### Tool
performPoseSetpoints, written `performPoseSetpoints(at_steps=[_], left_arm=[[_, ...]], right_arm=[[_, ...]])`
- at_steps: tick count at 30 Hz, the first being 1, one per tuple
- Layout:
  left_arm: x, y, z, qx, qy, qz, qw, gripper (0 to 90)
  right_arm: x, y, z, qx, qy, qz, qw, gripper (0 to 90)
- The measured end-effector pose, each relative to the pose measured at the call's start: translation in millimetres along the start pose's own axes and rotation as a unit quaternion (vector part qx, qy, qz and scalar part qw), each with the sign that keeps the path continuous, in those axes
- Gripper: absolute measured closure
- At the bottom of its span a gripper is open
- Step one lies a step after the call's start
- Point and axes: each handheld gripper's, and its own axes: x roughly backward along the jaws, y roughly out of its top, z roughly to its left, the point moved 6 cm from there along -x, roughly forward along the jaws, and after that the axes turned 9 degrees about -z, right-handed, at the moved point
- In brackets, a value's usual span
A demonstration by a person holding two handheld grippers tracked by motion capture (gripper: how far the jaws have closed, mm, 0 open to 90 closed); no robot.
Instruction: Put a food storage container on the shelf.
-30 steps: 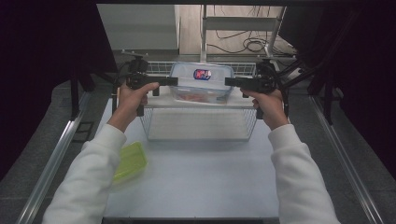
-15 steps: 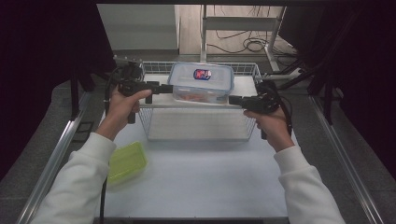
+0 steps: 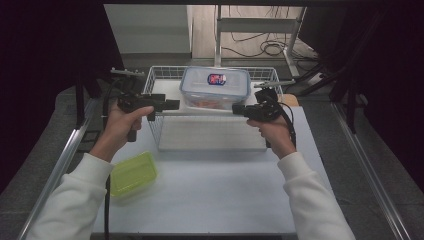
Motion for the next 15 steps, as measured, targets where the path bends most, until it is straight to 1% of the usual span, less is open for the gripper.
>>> performPoseSetpoints(at_steps=[1, 4, 7, 10, 12, 13, 15], left_arm=[[-0.1, -1.3, -1.2, 0.001, -0.003, 0.002, 1.0, 17.9], [0.2, -2.8, -4.3, -0.002, -0.006, 0.003, 1.0, 17.7], [0.7, -2.6, -8.6, -0.005, -0.008, 0.003, 0.9999, 17.6], [1.9, -2.5, -11.6, -0.009, -0.011, 0.001, 0.9999, 17.5], [3.0, -3.1, -12.5, -0.006, -0.015, -0.003, 0.9999, 17.3], [3.1, -3.9, -12.9, -0.003, -0.018, -0.006, 0.9998, 17.3], [3.3, -7.0, -13.6, -0.005, -0.018, -0.003, 0.9998, 17.0]], right_arm=[[0.1, 0.9, -1.6, -0.003, -0.005, -0.004, 1.0, 88.9], [-0.4, 2.3, -6.7, -0.013, -0.01, -0.014, 0.9998, 88.9], [-1.5, 2.8, -9.4, -0.02, -0.01, -0.017, 0.9996, 88.9], [-2.1, 3.1, -8.7, -0.017, -0.009, -0.018, 0.9996, 88.9], [-2.1, 3.1, -9.0, -0.018, -0.009, -0.019, 0.9996, 88.9], [-2.2, 2.7, -9.1, -0.018, -0.007, -0.02, 0.9996, 88.9], [-2.0, 1.2, -6.8, -0.02, 0.0, -0.019, 0.9996, 88.8]])
